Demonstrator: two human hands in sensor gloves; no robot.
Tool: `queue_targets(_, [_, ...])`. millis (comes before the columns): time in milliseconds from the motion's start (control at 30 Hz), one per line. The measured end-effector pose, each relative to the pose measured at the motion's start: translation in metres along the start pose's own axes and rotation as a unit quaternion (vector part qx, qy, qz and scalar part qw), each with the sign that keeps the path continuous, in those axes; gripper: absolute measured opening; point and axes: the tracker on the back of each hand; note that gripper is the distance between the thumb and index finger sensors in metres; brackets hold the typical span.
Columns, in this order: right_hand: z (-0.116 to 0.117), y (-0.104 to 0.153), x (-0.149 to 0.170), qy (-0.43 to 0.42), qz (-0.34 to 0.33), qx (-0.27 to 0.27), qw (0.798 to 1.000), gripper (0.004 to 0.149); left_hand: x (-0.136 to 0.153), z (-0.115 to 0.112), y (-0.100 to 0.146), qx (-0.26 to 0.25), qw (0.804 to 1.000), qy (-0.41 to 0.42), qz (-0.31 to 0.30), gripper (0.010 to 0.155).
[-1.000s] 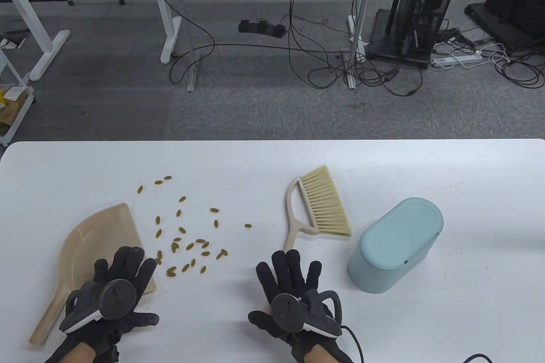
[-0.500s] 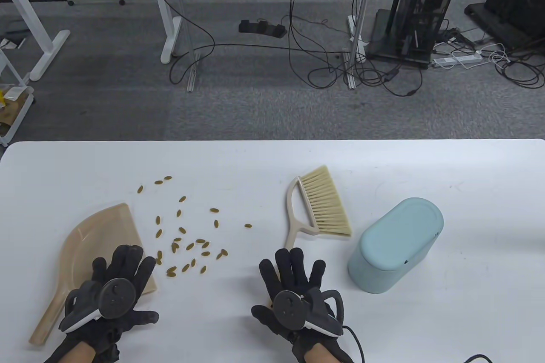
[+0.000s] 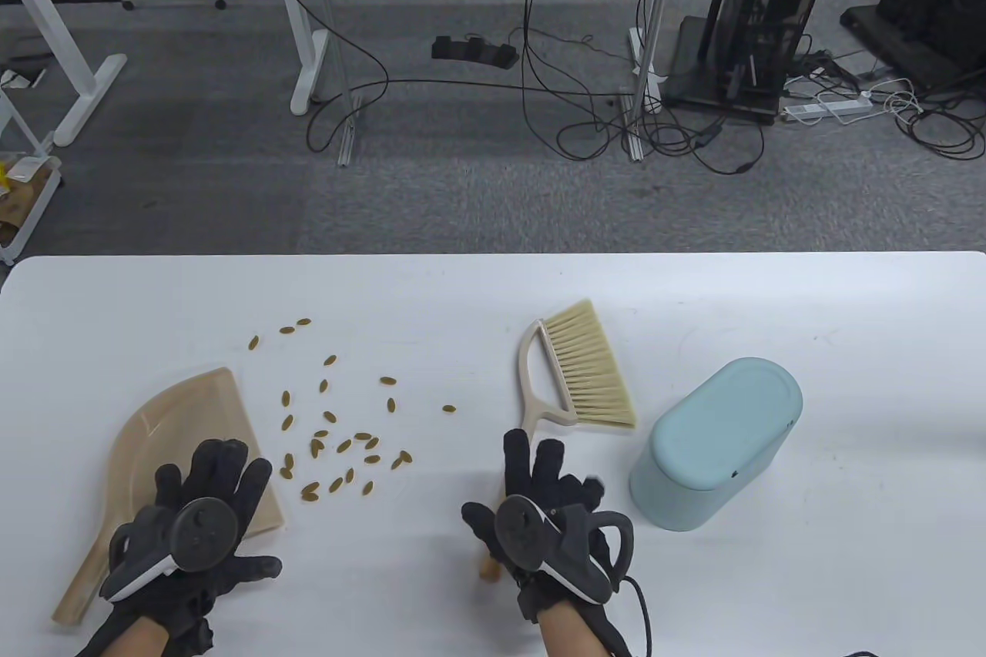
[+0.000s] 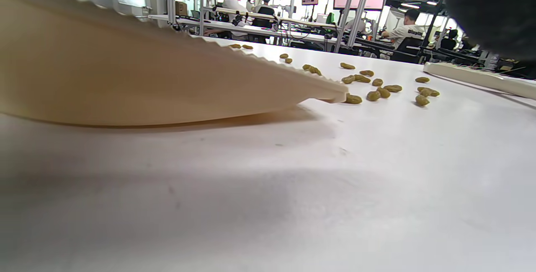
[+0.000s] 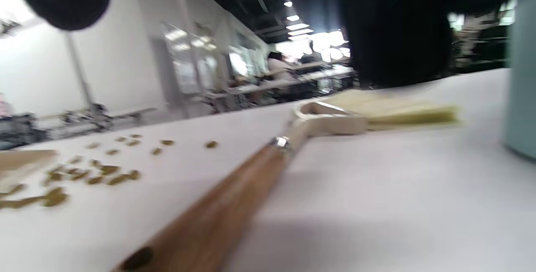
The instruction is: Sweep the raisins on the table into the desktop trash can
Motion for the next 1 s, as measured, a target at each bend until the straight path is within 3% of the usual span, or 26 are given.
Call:
queue_targets(33, [0.007,-0.004,-0.004,0.003,0.074,-0.081,0.994,0.088,0.001,0.001,0.001,-0.001,1.0,0.004,0.004,0.108])
queue_targets(100, [0.017,-0.01,-0.011,0.023,0.105,-0.151,0.983,0.089,0.004,0.003,0.002,-0.008,1.0,0.011,0.008,0.108])
queue_targets(267, [0.04,-0.033,-0.04,0.085,0.15,-0.23,0.958,0.091,0.009,0.005,0.004,-0.013,0.999,0.03,0.02,0.107])
queue_targets(333, [0.054,-0.039,-0.043,0.041,0.194,-0.298,0.934,0.092,0.008,0.003,0.003,0.006,1.0,0.022,0.021,0.107])
queue_targets(400, [0.066,-0.039,-0.041,-0.003,0.238,-0.325,0.915,0.093,0.005,0.006,0.003,0.006,1.0,0.016,0.014,0.108])
queue_targets(500, [0.067,-0.036,-0.036,-0.041,0.267,-0.254,0.929,0.077,0.002,0.011,0.004,-0.019,1.0,0.024,-0.003,0.108])
queue_targets(567, [0.063,-0.031,-0.032,-0.005,0.264,-0.237,0.935,0.075,0.002,0.012,0.005,-0.018,0.999,0.028,-0.003,0.107])
queue_targets(733, [0.032,-0.022,-0.016,0.088,0.264,-0.181,0.943,0.083,0.004,0.011,0.005,-0.018,0.999,0.041,-0.006,0.107])
queue_targets(867, [-0.002,-0.008,0.001,0.152,0.265,-0.126,0.944,0.065,0.008,0.011,0.005,-0.024,0.998,0.052,0.002,0.106])
queue_targets(1000, [-0.034,0.002,0.01,0.117,0.229,-0.05,0.965,0.059,0.012,0.011,0.006,-0.027,0.997,0.065,0.009,0.105])
Point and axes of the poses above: the tracker on the back of each hand, its own x axis roughly to the little-finger side, its own y axis roughly from the fingertips to the wrist, z = x × y, and after that the axes turned 12 degrees about -z, right-handed
